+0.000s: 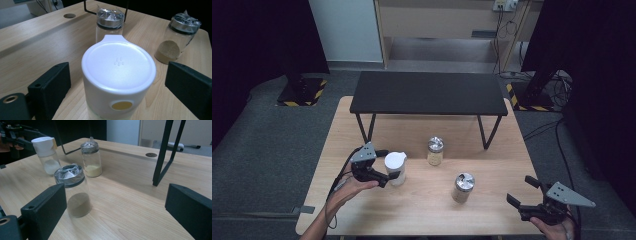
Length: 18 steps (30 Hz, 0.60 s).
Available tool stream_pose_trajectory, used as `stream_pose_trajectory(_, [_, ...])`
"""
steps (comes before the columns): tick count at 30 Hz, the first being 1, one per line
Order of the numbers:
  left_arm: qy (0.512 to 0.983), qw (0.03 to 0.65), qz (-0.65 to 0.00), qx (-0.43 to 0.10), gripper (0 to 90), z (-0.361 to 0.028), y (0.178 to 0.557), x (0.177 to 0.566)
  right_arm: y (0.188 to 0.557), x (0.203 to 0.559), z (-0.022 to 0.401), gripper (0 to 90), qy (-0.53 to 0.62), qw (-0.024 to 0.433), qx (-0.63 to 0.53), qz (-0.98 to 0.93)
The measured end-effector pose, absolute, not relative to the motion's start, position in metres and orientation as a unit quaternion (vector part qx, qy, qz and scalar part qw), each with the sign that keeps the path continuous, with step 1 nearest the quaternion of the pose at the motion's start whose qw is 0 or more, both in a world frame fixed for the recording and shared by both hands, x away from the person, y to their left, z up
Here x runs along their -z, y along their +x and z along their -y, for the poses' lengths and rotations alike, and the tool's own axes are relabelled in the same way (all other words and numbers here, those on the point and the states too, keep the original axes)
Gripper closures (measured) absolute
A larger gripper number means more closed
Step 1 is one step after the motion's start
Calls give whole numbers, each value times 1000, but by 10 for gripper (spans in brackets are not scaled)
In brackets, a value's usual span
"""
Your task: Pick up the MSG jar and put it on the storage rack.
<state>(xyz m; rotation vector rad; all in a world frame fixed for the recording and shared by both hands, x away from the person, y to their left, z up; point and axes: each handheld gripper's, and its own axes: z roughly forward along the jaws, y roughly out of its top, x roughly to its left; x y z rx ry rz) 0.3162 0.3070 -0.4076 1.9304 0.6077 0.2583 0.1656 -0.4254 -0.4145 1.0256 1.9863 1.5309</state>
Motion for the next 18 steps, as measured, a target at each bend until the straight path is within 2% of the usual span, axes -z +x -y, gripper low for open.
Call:
stream_pose_trajectory(6, [807, 522, -253, -111, 82, -305, 319, 412, 166, 414, 425, 43, 370, 214, -552, -716])
stream_pose_trajectory(18, [809, 523, -237, -122, 209, -301, 321, 419, 165, 415, 425, 44, 371, 215, -552, -715])
